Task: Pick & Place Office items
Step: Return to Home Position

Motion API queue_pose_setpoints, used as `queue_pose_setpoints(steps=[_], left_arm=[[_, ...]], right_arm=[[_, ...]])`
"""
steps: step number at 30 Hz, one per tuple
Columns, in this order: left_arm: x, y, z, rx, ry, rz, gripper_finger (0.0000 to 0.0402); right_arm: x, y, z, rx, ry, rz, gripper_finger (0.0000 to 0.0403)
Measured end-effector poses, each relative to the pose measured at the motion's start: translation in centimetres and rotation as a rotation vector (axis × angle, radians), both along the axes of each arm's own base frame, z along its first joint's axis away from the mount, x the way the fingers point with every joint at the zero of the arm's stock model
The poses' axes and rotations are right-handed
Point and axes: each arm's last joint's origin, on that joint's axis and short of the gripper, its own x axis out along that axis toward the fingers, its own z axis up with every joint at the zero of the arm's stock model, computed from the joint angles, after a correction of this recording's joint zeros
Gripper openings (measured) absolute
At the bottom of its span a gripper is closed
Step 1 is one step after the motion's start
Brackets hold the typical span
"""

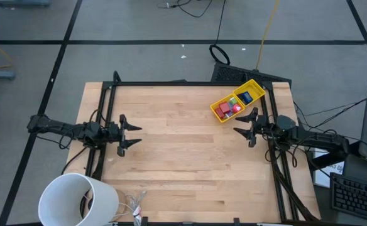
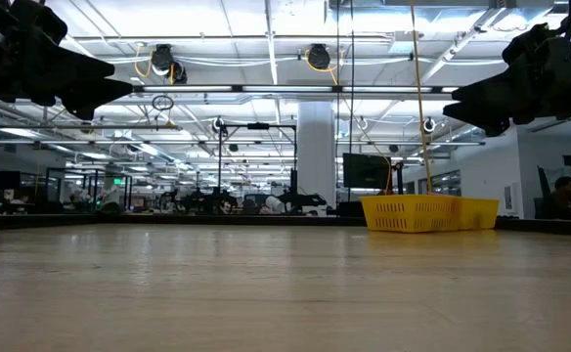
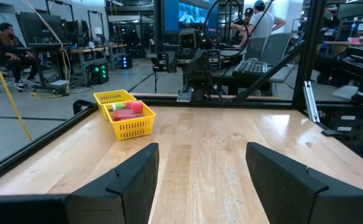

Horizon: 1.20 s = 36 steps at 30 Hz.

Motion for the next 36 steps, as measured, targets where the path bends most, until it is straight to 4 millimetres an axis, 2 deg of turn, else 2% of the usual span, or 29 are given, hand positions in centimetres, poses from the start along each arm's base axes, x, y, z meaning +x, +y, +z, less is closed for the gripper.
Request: queue_pose_setpoints(steps=[36], left_arm=[[0.0,0.0,0.0,0.0,0.0,0.0,0.0241]], right_arm=[[0.0,0.0,0.0,0.0,0.0,0.0,0.0231]])
